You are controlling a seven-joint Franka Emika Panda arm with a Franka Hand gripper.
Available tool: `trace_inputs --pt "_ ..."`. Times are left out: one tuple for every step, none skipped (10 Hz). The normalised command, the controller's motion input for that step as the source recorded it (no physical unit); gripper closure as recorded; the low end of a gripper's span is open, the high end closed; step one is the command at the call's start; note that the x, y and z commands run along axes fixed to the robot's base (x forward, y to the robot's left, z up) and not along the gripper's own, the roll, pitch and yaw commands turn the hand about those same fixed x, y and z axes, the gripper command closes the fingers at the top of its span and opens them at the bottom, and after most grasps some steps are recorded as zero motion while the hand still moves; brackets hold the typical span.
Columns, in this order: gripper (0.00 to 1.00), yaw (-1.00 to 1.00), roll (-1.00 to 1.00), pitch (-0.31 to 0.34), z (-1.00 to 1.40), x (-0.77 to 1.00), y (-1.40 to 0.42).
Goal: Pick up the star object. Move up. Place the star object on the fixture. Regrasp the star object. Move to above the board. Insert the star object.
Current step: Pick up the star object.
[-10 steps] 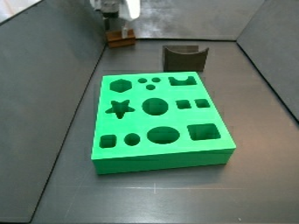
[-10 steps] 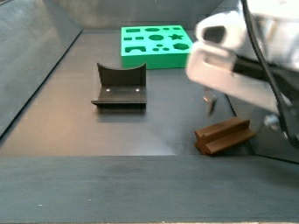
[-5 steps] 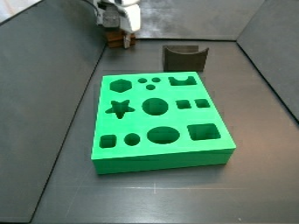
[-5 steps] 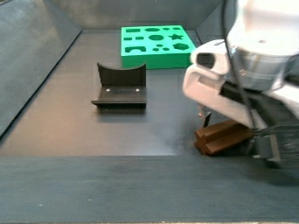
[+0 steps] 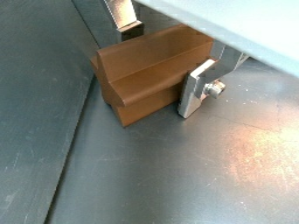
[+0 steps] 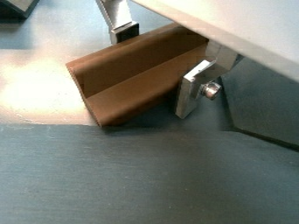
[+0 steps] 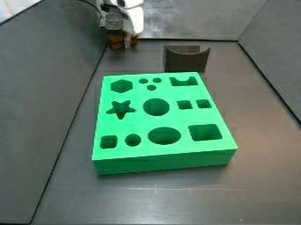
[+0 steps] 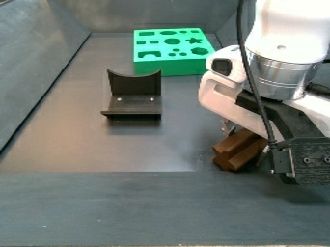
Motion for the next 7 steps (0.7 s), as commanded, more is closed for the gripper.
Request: trace_inputs --pt "1.0 0.0 0.0 0.0 0.0 0.0 0.0" --pt "1.0 0.0 0.0 0.0 0.0 0.0 0.0" --pt "1.0 0.0 0.0 0.0 0.0 0.0 0.0" --pt "1.0 0.0 0.0 0.0 0.0 0.0 0.0" --pt "1.0 0.0 0.0 0.0 0.0 0.0 0.0" --pt "1.0 0.0 0.0 0.0 0.0 0.0 0.0" --pt "1.0 0.0 0.0 0.0 0.0 0.0 0.0"
